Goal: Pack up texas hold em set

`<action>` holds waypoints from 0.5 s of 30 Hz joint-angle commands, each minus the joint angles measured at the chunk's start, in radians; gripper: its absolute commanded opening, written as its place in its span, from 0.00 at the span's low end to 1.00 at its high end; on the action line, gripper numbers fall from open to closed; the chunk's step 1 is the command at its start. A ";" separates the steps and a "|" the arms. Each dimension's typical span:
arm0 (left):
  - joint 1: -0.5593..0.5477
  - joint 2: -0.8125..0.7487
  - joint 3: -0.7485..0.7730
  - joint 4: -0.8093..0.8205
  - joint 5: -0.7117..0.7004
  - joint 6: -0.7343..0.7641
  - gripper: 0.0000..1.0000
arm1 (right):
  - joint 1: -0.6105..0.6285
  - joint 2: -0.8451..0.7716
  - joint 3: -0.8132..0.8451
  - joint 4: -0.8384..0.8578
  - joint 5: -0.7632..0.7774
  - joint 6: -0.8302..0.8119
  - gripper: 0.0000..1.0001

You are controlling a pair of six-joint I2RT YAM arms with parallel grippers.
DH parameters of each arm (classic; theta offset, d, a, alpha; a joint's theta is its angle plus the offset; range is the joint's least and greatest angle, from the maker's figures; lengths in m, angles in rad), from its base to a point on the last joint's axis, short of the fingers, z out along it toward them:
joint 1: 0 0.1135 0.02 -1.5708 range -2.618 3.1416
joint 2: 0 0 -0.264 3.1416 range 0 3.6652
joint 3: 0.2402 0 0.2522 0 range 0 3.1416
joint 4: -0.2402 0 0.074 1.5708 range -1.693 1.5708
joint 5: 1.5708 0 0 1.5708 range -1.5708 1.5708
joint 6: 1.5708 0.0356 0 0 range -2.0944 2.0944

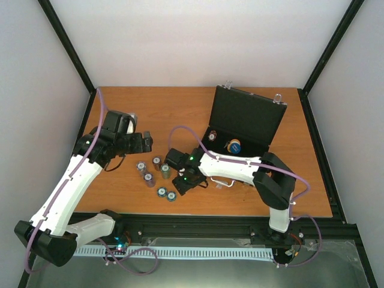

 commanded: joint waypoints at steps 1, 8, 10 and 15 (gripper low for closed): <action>-0.003 -0.029 0.014 -0.022 0.009 -0.004 0.97 | 0.006 0.042 0.071 -0.001 -0.002 0.019 0.75; -0.004 -0.045 0.014 -0.028 0.010 0.011 0.97 | 0.004 0.108 0.111 0.009 0.030 0.040 0.72; -0.004 -0.045 0.019 -0.035 0.002 0.021 0.97 | 0.000 0.121 0.110 0.018 0.041 0.047 0.71; -0.004 -0.047 0.024 -0.041 -0.010 0.036 0.97 | -0.018 0.154 0.110 0.035 0.034 0.056 0.69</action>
